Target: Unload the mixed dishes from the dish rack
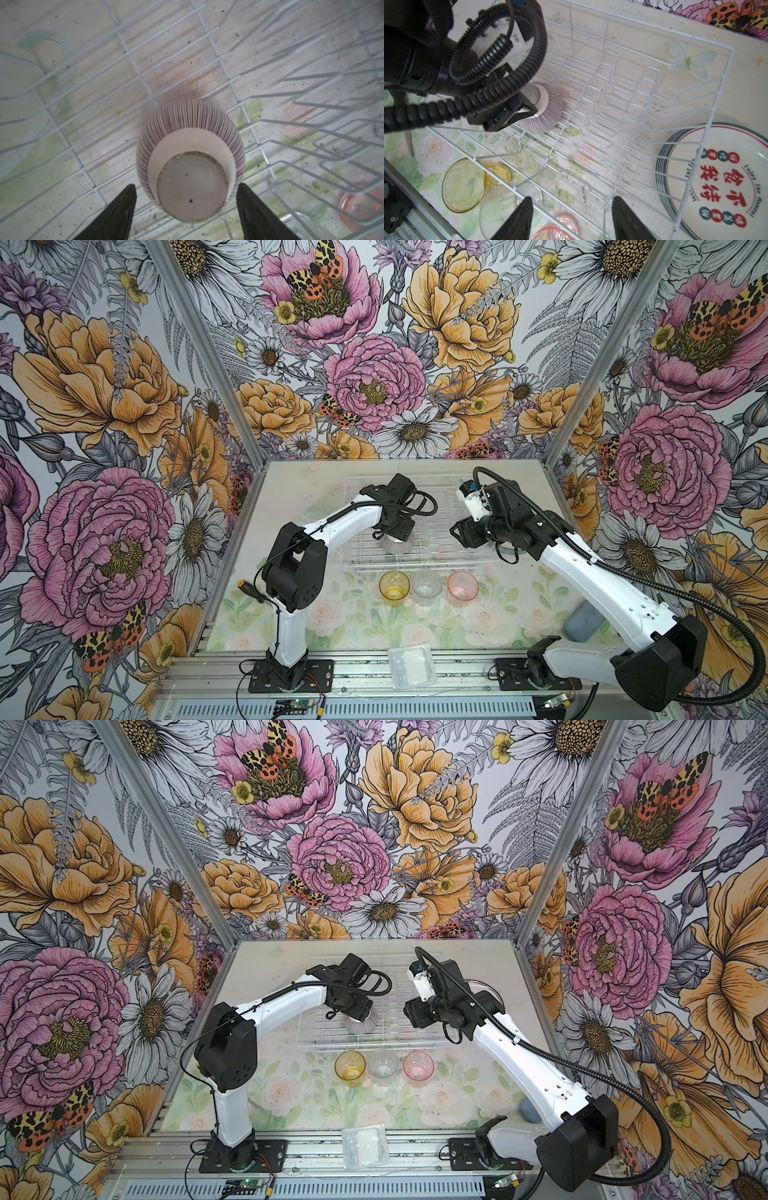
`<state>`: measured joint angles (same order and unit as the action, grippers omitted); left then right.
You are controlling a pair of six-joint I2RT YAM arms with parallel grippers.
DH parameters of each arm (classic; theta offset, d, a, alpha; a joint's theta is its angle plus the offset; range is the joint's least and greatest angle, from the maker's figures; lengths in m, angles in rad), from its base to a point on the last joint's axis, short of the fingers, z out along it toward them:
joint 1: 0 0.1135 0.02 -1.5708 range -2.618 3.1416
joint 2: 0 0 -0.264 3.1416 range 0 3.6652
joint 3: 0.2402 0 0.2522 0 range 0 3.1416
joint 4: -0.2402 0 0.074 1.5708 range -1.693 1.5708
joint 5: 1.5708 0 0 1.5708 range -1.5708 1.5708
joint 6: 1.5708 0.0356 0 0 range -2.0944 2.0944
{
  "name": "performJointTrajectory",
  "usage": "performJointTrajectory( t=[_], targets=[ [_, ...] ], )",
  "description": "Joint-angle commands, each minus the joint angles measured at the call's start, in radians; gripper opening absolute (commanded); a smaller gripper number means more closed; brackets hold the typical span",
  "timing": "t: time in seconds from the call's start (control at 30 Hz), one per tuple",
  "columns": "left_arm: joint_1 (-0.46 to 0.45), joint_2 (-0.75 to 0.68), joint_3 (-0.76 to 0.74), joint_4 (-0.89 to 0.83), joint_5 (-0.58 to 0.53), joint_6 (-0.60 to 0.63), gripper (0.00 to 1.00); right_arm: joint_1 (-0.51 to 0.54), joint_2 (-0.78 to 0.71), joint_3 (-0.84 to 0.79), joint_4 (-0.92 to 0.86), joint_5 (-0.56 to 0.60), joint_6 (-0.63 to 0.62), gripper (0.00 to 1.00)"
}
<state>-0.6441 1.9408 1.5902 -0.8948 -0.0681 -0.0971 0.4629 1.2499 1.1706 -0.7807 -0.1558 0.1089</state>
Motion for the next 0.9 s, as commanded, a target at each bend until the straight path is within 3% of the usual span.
performJointTrajectory(
  t=[0.0, 0.5, 0.63, 0.87],
  targets=[
    [0.001, 0.008, 0.038, -0.006, -0.019, 0.01, 0.77, -0.013, -0.033, -0.014, 0.036, -0.027, 0.011, 0.63],
    [-0.002, 0.044, 0.056, -0.014, -0.015, 0.014, 0.7, -0.036, -0.038, -0.052, 0.064, -0.054, 0.018, 0.63],
    [0.003, 0.046, 0.064, -0.025, 0.0, 0.014, 0.6, -0.039, -0.037, -0.057, 0.067, -0.054, 0.018, 0.63],
    [0.005, 0.053, 0.06, -0.033, 0.005, 0.017, 0.59, -0.043, -0.037, -0.064, 0.073, -0.061, 0.02, 0.63]
  ],
)
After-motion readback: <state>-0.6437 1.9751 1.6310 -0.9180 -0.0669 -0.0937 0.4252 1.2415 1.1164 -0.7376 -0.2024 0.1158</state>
